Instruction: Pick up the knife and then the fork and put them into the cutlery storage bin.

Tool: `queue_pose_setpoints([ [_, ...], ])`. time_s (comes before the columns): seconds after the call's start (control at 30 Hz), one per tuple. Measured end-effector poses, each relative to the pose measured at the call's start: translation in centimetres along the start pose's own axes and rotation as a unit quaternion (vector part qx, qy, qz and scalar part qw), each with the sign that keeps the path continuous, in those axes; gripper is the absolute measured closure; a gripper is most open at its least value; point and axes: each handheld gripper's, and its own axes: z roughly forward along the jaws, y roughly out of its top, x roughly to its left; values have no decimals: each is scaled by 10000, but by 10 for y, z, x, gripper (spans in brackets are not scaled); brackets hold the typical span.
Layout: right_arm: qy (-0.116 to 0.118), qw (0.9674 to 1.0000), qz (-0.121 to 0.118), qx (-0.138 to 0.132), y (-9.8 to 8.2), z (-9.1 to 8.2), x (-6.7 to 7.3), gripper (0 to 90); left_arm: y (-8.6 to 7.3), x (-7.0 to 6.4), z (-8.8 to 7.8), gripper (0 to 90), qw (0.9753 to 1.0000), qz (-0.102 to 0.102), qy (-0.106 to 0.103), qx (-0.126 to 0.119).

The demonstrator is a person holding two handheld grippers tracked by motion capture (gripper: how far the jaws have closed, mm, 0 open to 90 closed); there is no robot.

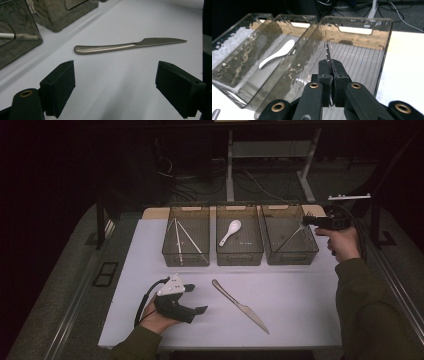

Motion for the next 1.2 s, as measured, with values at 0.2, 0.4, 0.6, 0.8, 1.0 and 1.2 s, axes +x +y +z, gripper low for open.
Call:
queue_pose_setpoints([
  [0.2, -14, 9998, 31, 194, -2, 12, -2, 871, 0, -1, 1, 154, 10000, 12, -24, 3],
  [0.4, 62, 9996, 126, 236, -4, 22, -6, 864, 1, -2, 2, 155, 10000, 46, -49, 42],
  [0.6, -425, 9985, -108, 335, -6, 34, -11, 698, 2, -3, 4, 155, 9999, 114, -63, 77],
  [0.8, -804, 9963, -146, 255, -8, 33, -19, 518, 2, -2, 4, 155, 9999, 71, -86, 83],
  [1.0, -878, 9960, -102, 120, -8, 21, -24, 416, 2, -3, 5, 154, 9999, 93, -94, 112],
  [1.2, -600, 9981, -125, 67, -17, 11, -17, 353, 1, -3, 6, 149, 9998, 112, -65, 132],
])
